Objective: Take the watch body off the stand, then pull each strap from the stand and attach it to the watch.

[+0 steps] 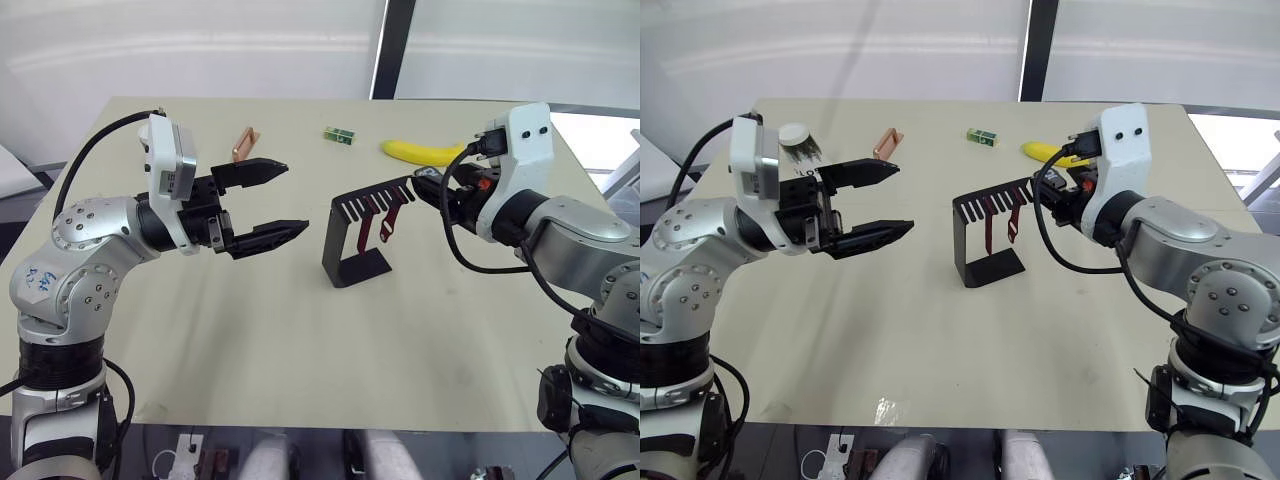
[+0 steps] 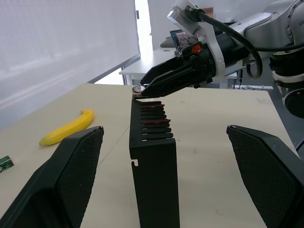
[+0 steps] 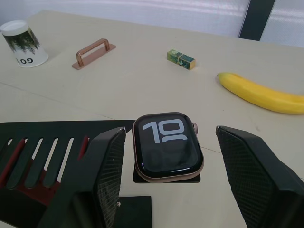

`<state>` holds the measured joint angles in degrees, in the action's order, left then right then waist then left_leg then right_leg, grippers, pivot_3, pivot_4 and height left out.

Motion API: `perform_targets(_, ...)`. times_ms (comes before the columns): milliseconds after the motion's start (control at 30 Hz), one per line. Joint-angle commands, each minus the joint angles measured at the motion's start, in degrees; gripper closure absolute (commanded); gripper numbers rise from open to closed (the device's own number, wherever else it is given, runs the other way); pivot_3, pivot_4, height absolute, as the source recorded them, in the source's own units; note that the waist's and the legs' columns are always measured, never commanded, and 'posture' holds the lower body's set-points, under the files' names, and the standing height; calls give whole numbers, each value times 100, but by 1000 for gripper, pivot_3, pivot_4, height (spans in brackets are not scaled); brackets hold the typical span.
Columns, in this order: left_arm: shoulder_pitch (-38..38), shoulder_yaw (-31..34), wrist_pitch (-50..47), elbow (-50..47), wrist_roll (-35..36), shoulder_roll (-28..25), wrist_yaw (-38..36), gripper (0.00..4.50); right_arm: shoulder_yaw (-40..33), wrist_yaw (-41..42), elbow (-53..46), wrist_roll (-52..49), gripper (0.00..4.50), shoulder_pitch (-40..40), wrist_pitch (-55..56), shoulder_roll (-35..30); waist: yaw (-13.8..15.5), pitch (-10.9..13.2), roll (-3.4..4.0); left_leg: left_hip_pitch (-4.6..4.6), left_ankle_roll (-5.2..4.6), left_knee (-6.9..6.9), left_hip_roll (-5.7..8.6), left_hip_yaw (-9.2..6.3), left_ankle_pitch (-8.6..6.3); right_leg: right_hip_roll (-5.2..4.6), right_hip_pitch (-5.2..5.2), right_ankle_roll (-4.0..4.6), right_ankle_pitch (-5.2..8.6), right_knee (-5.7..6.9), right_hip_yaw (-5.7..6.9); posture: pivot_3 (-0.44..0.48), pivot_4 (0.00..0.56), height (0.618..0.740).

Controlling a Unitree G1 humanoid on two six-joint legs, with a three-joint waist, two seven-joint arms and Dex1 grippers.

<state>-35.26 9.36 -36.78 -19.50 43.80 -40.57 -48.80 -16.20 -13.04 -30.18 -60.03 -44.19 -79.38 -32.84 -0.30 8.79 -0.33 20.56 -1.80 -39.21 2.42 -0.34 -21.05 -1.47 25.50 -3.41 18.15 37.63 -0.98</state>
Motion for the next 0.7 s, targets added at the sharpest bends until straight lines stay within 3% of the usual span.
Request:
perform_targets(33, -103, 54, 72, -94, -17, -32, 25, 0, -102, 78, -114, -2, 1279, 16, 0, 46, -1, 0, 0, 0, 0, 0, 0, 0, 0, 0, 0, 0, 0, 0, 0, 0, 150, 740)
perform_targets(700, -75, 83, 102, -69, -69, -38, 40, 0, -77, 82, -193, 98, 1279, -153, -54, 115, -2, 0, 0, 1, 0, 1, 0, -2, 0, 0, 0, 0, 0, -1, 1, 0, 150, 740)
